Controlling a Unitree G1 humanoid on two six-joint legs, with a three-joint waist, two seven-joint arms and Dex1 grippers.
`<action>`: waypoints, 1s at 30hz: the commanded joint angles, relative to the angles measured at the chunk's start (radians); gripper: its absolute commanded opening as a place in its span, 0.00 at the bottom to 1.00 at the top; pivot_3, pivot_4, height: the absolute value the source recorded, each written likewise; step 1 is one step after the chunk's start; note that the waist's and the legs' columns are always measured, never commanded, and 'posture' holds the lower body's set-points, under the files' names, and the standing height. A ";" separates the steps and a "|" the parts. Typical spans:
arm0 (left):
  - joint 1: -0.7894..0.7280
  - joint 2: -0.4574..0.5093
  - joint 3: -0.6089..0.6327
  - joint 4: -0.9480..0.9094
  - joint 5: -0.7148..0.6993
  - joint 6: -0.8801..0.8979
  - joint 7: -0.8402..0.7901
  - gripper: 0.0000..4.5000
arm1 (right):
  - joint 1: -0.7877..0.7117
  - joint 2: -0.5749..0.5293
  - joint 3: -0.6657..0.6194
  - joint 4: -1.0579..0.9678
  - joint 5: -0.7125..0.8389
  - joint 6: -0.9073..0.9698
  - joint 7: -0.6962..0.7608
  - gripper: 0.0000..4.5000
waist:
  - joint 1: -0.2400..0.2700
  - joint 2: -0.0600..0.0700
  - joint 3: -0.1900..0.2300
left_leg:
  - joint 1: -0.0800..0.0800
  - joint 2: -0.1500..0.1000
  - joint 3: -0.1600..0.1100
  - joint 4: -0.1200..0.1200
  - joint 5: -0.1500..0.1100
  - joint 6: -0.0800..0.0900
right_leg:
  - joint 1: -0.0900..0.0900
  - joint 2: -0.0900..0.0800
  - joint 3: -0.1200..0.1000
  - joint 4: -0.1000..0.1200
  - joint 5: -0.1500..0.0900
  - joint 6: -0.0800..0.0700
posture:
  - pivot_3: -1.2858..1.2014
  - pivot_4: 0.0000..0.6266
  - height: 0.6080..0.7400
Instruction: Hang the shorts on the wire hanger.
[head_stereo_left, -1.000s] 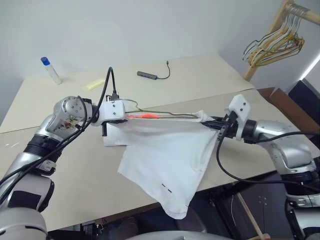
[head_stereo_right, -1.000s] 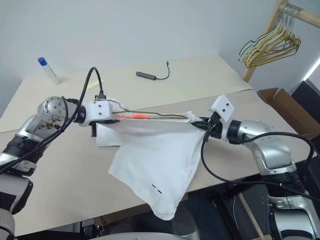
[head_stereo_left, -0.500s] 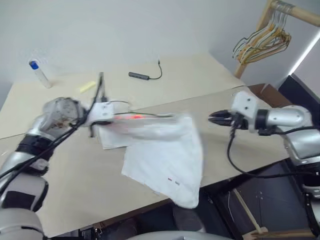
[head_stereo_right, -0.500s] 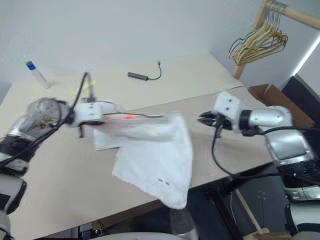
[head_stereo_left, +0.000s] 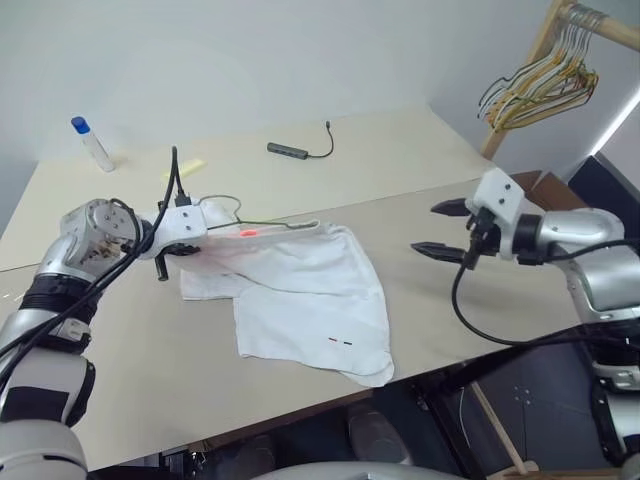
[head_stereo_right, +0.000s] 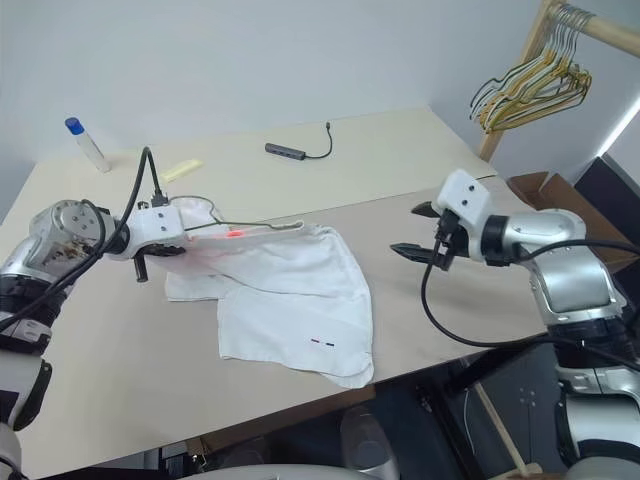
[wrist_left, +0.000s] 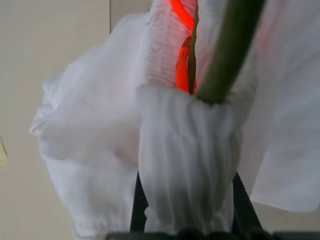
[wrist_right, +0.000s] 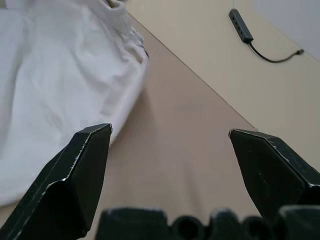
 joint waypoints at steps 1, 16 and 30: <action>-0.049 -0.005 0.057 -0.038 -0.032 -0.025 -0.026 0.00 | -0.117 0.024 0.052 0.004 -0.028 0.080 0.022 0.99 | 0.001 0.000 0.000 | 0.000 0.000 0.000 0.000 0.000 0.000 | 0.000 0.000 0.000 0.000 0.000 0.000 | 0.42 0.00 1.00; -0.074 -0.037 0.087 -0.085 -0.039 -0.031 -0.059 0.00 | -0.375 0.218 0.272 0.313 -0.229 0.055 0.112 0.80 | 0.004 0.000 0.000 | -0.002 -0.002 -0.001 0.000 0.000 0.000 | -0.003 -0.002 0.000 0.004 0.000 0.000 | 0.43 0.00 1.00; -0.033 -0.030 0.089 -0.117 -0.039 -0.029 -0.079 0.00 | -0.350 0.192 0.187 0.297 -0.204 0.105 0.151 0.01 | 0.004 0.000 0.000 | -0.002 -0.002 -0.002 0.000 0.000 0.000 | -0.004 -0.002 0.000 0.005 0.000 0.000 | 0.43 0.00 1.00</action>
